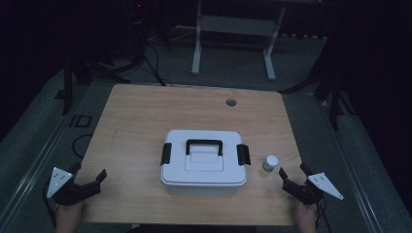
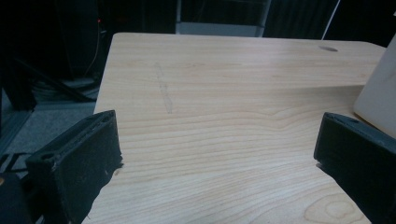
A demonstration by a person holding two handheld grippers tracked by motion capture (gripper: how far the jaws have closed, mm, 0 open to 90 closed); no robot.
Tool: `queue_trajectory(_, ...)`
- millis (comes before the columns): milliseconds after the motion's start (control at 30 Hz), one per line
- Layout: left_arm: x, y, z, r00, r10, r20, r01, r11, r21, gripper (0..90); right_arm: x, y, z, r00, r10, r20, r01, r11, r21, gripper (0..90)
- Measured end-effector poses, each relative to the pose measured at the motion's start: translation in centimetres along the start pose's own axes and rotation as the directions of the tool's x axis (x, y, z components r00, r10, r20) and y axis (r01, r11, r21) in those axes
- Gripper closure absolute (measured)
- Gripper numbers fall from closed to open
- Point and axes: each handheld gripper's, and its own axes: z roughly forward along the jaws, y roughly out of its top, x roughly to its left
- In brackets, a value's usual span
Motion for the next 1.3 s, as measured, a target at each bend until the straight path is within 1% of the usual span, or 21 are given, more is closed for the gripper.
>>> queue_trajectory(167,0.1,0.0,0.0,0.9974,0.05,0.052,-0.054,0.9953,0.081,0.3,0.0,0.0,0.0,1.0,0.002,0.002,-0.002,1.0,0.004,10.7)
queue_trajectory(233,-0.1,0.0,0.1,0.9934,0.083,0.079,-0.093,0.9883,0.121,0.3,0.0,0.0,0.0,1.0,0.0,0.004,0.0,1.0,0.006,10.8)
queue_trajectory(267,-0.1,-0.1,0.3,0.9901,0.092,0.106,-0.108,0.9811,0.16,0.3,0.1,0.0,0.1,1.0,-0.001,0.0,0.001,1.0,0.011,10.8)
queue_trajectory(300,-0.1,-0.1,0.3,0.9901,0.092,0.106,-0.108,0.9811,0.16,0.3,0.1,0.0,0.1,1.0,-0.001,0.0,0.001,1.0,0.011,10.8)
queue_trajectory(333,0.0,-0.1,0.5,0.9874,0.094,0.128,-0.118,0.9728,0.199,0.3,0.1,0.0,0.1,1.0,-0.002,0.001,0.002,1.0,0.01,10.8)
queue_trajectory(367,0.0,-0.1,0.5,0.9874,0.094,0.128,-0.118,0.9728,0.199,0.3,0.1,0.0,0.1,1.0,-0.002,0.001,0.002,1.0,0.01,10.8)
queue_trajectory(433,0.2,-0.2,0.6,0.9839,0.092,0.153,-0.126,0.9645,0.232,0.2,0.1,0.0,0.1,1.0,-0.004,0.001,0.004,1.0,0.009,10.7)
queue_trajectory(467,0.4,-0.2,0.7,0.9806,0.084,0.177,-0.129,0.9557,0.264,0.2,0.1,0.0,0.1,1.0,-0.002,0.002,0.002,1.0,0.009,10.7)
queue_trajectory(500,0.4,-0.2,0.7,0.9806,0.084,0.177,-0.129,0.9557,0.264,0.2,0.1,0.0,0.1,1.0,-0.002,0.002,0.002,1.0,0.009,10.7)
queue_trajectory(600,0.7,-0.2,0.6,0.9718,0.071,0.225,-0.142,0.9371,0.319,0.2,0.0,0.0,-0.1,1.0,0.006,0.006,-0.006,1.0,-0.002,10.7)
queue_trajectory(667,0.8,-0.2,0.6,0.9697,0.07,0.234,-0.146,0.9333,0.328,0.3,0.0,0.0,-0.1,0.9999,0.007,0.008,-0.007,1.0,-0.002,10.8)
queue_trajectory(733,0.9,-0.1,0.7,0.966,0.071,0.248,-0.16,0.9198,0.358,0.2,0.0,0.0,-0.1,1.0,0.004,0.004,-0.004,1.0,-0.002,10.7)
queue_trajectory(833,0.9,0.0,0.8,0.9587,0.091,0.27,-0.199,0.8913,0.407,0.3,0.1,0.0,0.0,0.9999,-0.011,0.004,0.011,1.0,0.004,10.8)
queue_trajectory(867,0.9,0.1,0.8,0.9537,0.104,0.282,-0.222,0.8768,0.427,0.2,0.2,0.0,0.0,0.9999,-0.012,0.003,0.012,1.0,0.006,10.8)
queue_trajectory(900,0.8,0.2,0.8,0.9513,0.106,0.289,-0.23,0.8692,0.438,0.3,0.2,0.0,0.0,0.9999,-0.013,0.003,0.013,1.0,0.009,10.8)
queue_trajectory(967,0.9,0.7,0.7,0.9397,0.122,0.319,-0.268,0.8426,0.467,0.2,0.2,0.0,0.0,0.9999,-0.011,0.002,0.011,1.0,0.006,10.7)
queue_trajectory(1033,0.9,1.1,0.6,0.9334,0.132,0.334,-0.293,0.8164,0.498,0.3,0.1,0.0,0.0,1.0,-0.006,0.002,0.006,1.0,0.007,10.7)
queue_trajectory(1067,0.9,1.3,0.6,0.9273,0.138,0.348,-0.313,0.7973,0.516,0.3,0.1,0.0,0.0,1.0,-0.005,0.001,0.005,1.0,0.007,10.8)
queue_trajectory(1200,0.9,1.9,0.5,0.9154,0.169,0.365,-0.367,0.7248,0.583,0.2,0.1,0.0,0.1,1.0,-0.006,0.0,0.006,1.0,0.009,10.7)
queue_trajectory(1233,0.9,2.0,0.5,0.9113,0.178,0.371,-0.383,0.6982,0.605,0.2,0.1,0.0,0.1,1.0,-0.007,0.0,0.007,1.0,0.01,10.7)
queue_trajectory(1300,1.0,2.2,0.6,0.9098,0.188,0.37,-0.395,0.6647,0.634,0.3,0.1,0.0,0.1,1.0,-0.008,-0.002,0.008,1.0,0.012,10.7)
